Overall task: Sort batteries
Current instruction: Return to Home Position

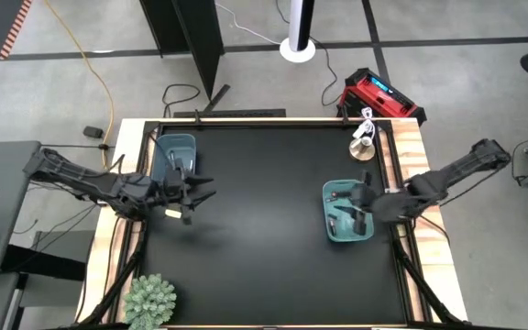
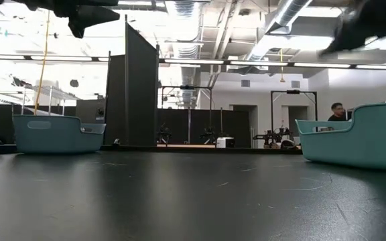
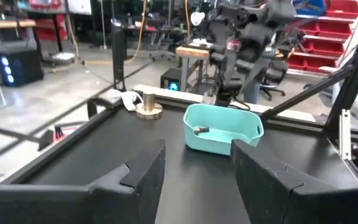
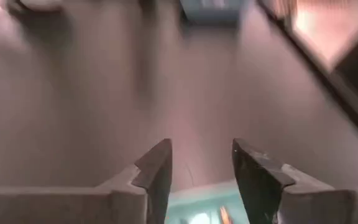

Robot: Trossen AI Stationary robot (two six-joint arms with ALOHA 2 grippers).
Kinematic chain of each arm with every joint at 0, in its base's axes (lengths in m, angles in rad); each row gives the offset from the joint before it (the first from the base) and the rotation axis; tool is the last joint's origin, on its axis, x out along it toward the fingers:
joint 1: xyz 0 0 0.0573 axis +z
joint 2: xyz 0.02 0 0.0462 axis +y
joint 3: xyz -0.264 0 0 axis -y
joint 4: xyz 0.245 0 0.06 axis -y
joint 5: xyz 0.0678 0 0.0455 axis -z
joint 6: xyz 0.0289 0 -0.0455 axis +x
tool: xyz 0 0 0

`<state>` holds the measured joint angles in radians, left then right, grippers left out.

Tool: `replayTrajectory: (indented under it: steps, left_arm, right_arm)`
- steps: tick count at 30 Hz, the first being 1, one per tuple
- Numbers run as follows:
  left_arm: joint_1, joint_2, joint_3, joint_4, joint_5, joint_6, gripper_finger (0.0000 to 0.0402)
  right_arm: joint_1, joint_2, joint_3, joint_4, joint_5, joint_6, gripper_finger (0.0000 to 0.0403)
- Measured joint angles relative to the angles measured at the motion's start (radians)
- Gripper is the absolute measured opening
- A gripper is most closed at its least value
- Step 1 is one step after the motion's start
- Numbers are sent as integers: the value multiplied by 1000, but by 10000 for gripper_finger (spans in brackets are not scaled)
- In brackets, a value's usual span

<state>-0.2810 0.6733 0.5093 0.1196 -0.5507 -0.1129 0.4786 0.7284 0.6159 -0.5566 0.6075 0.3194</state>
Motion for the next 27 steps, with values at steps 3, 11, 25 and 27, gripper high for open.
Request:
replayTrajectory:
  steps: [3, 11, 25, 27]
  left_arm:
    - [0, -58, -42, 10, 0, 41, 164]
    - [48, -183, -228, 151, 60, 69, 73]
    - [310, -197, -382, 336, 380, 99, 1]
    - [353, -197, -398, 338, 400, 90, 1]
  right_arm:
    - [77, -95, -21, 147, 48, -146, 159]
    - [163, -315, -352, 787, 75, -537, 58]
    - [-56, -383, -607, 1176, -234, -647, 2]
    - [-120, -382, -607, 1145, -296, -622, 1]
